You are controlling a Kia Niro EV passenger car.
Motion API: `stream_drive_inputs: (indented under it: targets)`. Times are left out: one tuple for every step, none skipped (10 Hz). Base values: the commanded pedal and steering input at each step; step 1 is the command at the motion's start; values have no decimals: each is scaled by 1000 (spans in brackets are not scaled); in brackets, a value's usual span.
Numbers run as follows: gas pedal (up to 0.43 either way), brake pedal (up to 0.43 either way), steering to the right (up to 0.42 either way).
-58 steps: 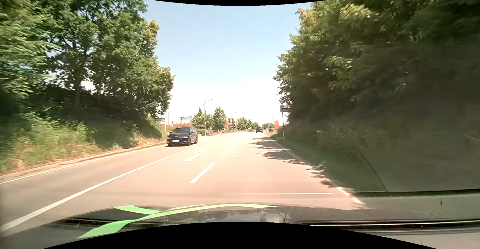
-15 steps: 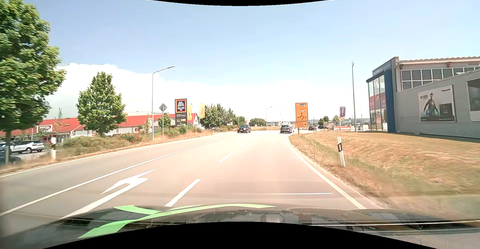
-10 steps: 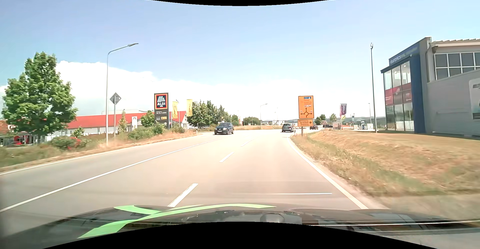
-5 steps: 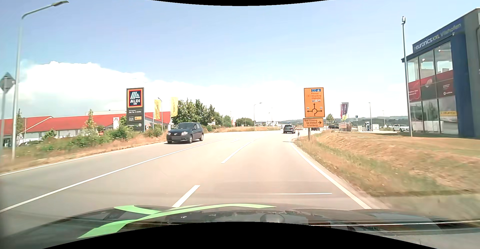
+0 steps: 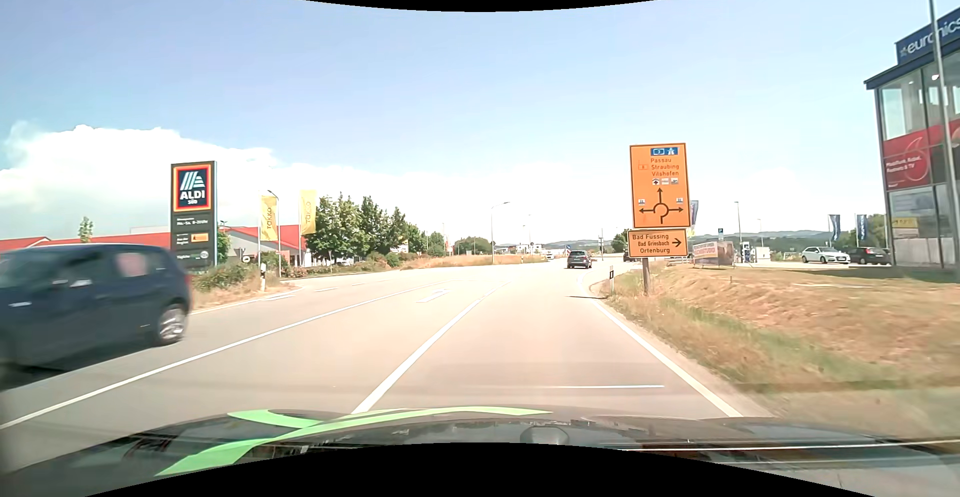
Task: Follow the waypoints while adhering to traffic rules and regulations
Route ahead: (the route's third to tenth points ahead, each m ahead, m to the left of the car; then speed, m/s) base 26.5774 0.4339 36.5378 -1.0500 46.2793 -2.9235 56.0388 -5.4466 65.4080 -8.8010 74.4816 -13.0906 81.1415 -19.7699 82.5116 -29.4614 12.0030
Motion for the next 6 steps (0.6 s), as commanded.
stream_drive_inputs:
  targets:
    - [130, 0, 26]
    - [130, 0, 27]
    - [130, 0, 27]
    - [118, 0, 27]
    - [98, 0, 26]
    - [98, 0, 26]
